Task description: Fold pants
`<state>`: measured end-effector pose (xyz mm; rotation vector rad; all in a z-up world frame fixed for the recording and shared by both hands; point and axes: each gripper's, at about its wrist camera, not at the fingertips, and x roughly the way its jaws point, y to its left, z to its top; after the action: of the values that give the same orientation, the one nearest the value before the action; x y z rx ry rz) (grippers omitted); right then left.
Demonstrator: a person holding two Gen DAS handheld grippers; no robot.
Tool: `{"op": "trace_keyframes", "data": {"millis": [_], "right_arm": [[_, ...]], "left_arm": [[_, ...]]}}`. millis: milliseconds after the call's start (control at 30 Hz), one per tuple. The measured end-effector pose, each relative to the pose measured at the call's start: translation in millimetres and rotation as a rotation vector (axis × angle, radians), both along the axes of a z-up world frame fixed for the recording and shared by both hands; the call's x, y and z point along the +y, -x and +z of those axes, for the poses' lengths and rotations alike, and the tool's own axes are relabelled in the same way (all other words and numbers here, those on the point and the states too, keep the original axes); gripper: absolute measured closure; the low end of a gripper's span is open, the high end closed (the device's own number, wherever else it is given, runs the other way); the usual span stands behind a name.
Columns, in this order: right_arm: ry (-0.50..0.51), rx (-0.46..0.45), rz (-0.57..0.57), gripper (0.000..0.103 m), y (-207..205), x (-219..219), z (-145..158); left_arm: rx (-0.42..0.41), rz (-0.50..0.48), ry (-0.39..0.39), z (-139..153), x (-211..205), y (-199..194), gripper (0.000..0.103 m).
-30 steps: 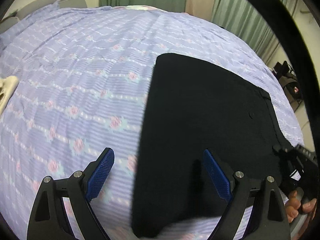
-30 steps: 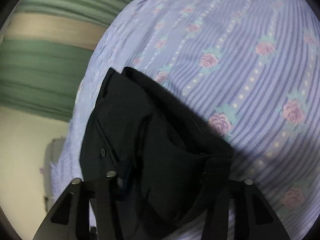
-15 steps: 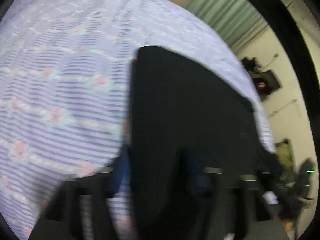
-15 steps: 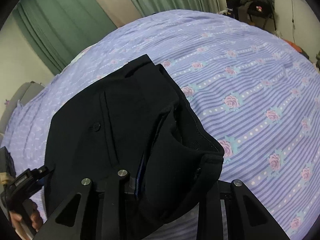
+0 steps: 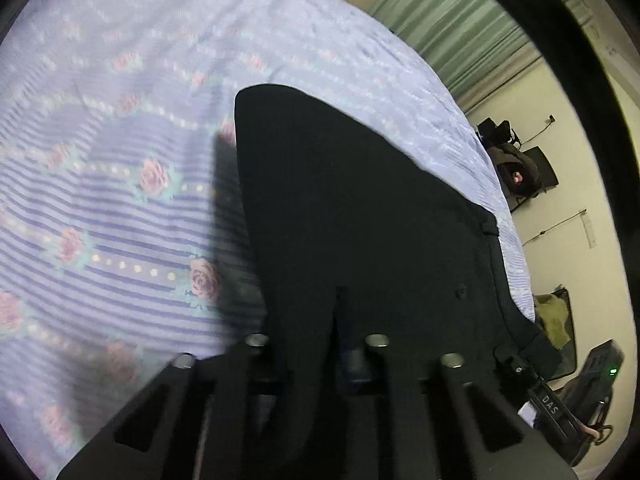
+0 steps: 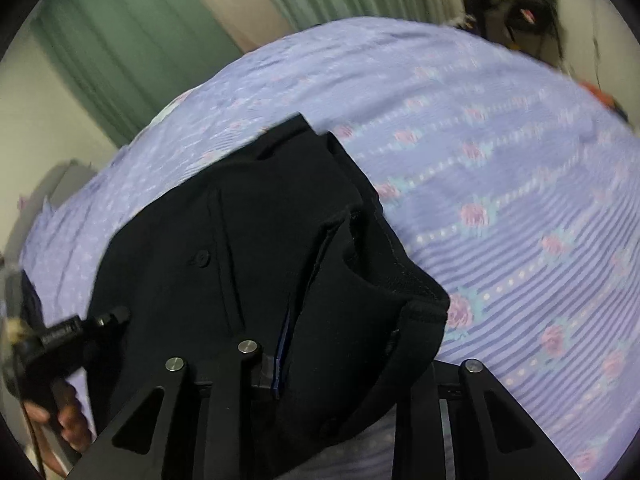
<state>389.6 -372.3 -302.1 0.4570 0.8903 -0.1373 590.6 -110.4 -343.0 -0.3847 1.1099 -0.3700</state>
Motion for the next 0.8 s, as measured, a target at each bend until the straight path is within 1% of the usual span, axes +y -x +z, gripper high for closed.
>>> {"op": "trace_keyframes", "data": {"millis": [33, 100, 200, 233, 300, 367, 500, 533, 567, 700, 800], "right_arm": [[0.024, -0.008, 0.021, 0.078, 2, 4, 7], [0.087, -0.031, 0.072, 0.079, 9, 14, 29], [0.143, -0.073, 0.12, 0.081, 25, 27, 62], [0.174, -0.087, 0.135, 0.081, 34, 32, 76], [0.207, -0.107, 0.156, 0.083, 48, 40, 98], [0.217, -0.118, 0.174, 0.083, 65, 48, 118], [0.271, -0.155, 0.22, 0.084, 110, 71, 167], [0.275, -0.16, 0.22, 0.084, 117, 75, 175], [0.279, -0.172, 0.215, 0.084, 129, 83, 191], [0.313, -0.216, 0.216, 0.084, 169, 107, 236], [0.312, -0.258, 0.214, 0.084, 191, 119, 264]], "left_arm": [[-0.021, -0.006, -0.022, 9, -2, 4, 0.089], [-0.089, -0.044, -0.112, 35, -13, 19, 0.089], [-0.15, -0.09, -0.176, 64, -21, 41, 0.089], [-0.165, -0.097, -0.196, 73, -22, 55, 0.089], [-0.181, -0.108, -0.196, 98, -15, 79, 0.09], [-0.191, -0.113, -0.196, 119, -4, 99, 0.09], [-0.254, -0.133, -0.215, 168, 20, 150, 0.09], [-0.266, -0.135, -0.213, 178, 24, 160, 0.09], [-0.278, -0.136, -0.214, 190, 28, 169, 0.09], [-0.32, -0.142, -0.218, 234, 49, 204, 0.09], [-0.354, -0.135, -0.219, 263, 62, 229, 0.09]]}}
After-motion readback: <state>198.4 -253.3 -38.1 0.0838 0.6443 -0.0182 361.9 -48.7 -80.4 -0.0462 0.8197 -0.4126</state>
